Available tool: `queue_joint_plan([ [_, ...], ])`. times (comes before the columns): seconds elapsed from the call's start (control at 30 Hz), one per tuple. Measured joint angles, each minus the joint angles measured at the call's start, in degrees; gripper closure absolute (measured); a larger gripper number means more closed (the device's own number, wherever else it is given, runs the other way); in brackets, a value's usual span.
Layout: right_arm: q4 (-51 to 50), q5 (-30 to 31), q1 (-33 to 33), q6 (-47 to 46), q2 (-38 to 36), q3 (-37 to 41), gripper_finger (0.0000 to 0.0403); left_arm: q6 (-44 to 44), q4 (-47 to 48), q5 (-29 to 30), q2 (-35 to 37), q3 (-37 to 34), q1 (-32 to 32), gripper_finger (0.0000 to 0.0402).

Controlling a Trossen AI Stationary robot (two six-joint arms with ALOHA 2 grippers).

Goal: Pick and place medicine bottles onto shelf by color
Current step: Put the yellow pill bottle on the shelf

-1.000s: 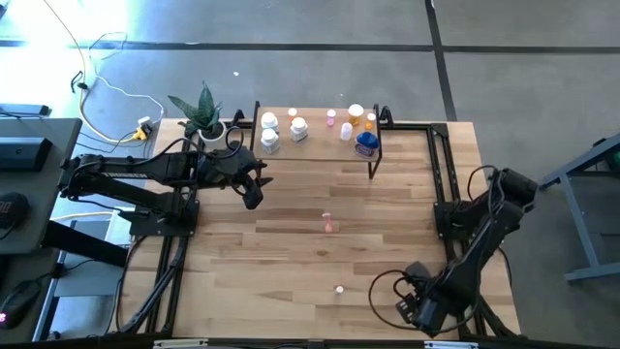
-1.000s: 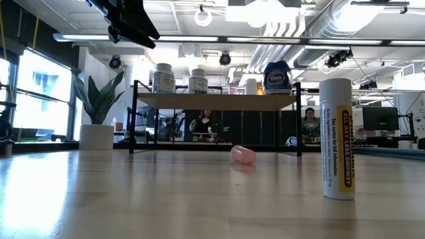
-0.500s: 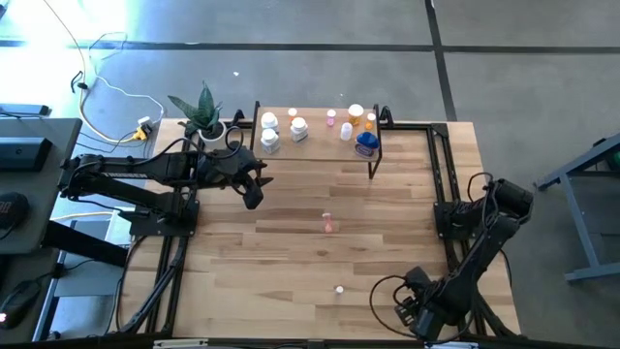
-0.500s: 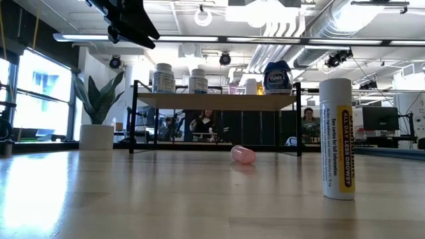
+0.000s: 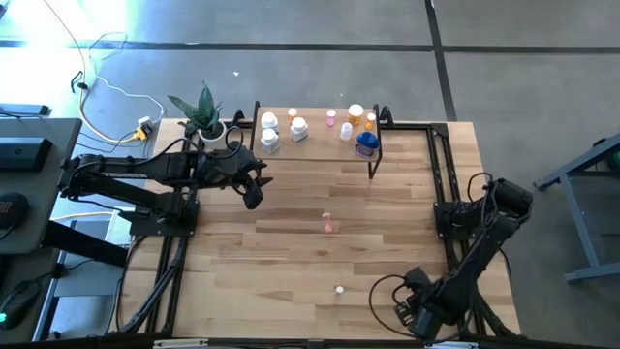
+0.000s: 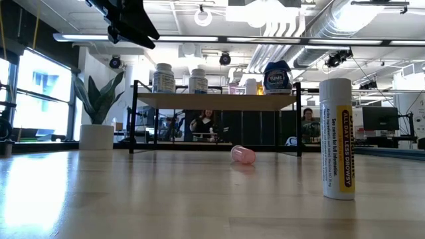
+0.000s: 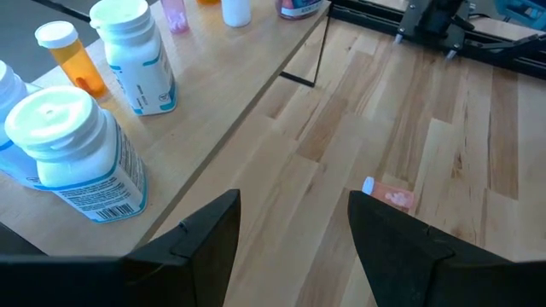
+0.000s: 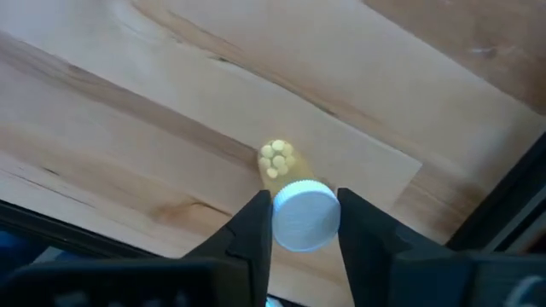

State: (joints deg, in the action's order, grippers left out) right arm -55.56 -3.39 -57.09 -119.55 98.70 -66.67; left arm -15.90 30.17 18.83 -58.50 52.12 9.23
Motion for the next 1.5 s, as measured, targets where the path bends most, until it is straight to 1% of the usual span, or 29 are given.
queue_joint_plan([
  [0.07, 0.37, -1.43, 0.54, -0.02, 0.00, 0.00, 0.0310, 0.00, 0.01, 0.00, 0.00, 0.00, 0.04, 0.0193],
  [0.17, 1.86, -2.71, 1.52, 0.67, -0.32, 0.00, 0.0300, 0.00, 0.00, 0.00, 0.00, 0.00, 0.43, 0.0193],
  [0.3, 4.49, -3.16, 3.93, 2.57, -1.43, -0.02, 0.0293, 0.00, 0.02, -0.08, 0.00, 0.00, 1.09, 0.0193],
  [0.4, 6.14, -2.72, 6.27, 4.34, -2.44, -0.02, 0.0294, 0.49, 0.09, -0.29, 0.00, 0.00, 1.76, 0.0193],
  [0.5, 7.06, -2.58, 8.94, 6.72, -3.13, -0.58, 0.0298, 1.05, 0.10, -2.05, 0.00, 0.00, 2.57, 0.0193],
  [0.6, 6.67, -0.08, 11.62, 10.08, -3.18, -3.01, 0.0298, 1.22, 0.20, -4.70, 0.00, 0.00, 3.23, 0.0193],
  [0.67, 5.99, 1.73, 13.59, 12.15, -3.19, -4.62, 0.0298, 2.21, 0.38, -5.39, 0.00, 0.00, 3.55, 0.0193],
  [0.87, 2.27, 4.86, 20.34, 20.26, -3.19, -9.45, 0.0299, 6.30, 1.31, -6.28, 0.00, 0.00, 3.67, 0.0193],
  [1.0, 0.38, 5.07, 25.60, 27.10, -3.19, -12.49, 0.0299, 6.67, 3.02, -6.53, 0.00, 0.00, 3.67, 0.0193],
  [1.1, 0.33, 5.73, 29.48, 32.26, -3.19, -14.99, 0.0299, 6.69, 3.93, -8.18, 0.00, 0.00, 3.67, 0.0193],
  [1.2, 0.36, 8.03, 32.84, 36.83, -3.19, -17.77, 0.0299, 7.13, 3.93, -9.71, 0.00, 0.00, 3.67, 0.0193],
  [1.37, 0.32, 10.43, 37.73, 45.75, -3.19, -22.45, 0.0299, 8.05, 3.93, -10.69, 0.00, 0.00, 3.67, 0.0193],
  [1.5, 0.33, 10.51, 41.85, 52.99, -3.19, -25.90, 0.0299, 8.61, 3.98, -10.73, 0.00, 0.00, 3.67, 0.0193],
])
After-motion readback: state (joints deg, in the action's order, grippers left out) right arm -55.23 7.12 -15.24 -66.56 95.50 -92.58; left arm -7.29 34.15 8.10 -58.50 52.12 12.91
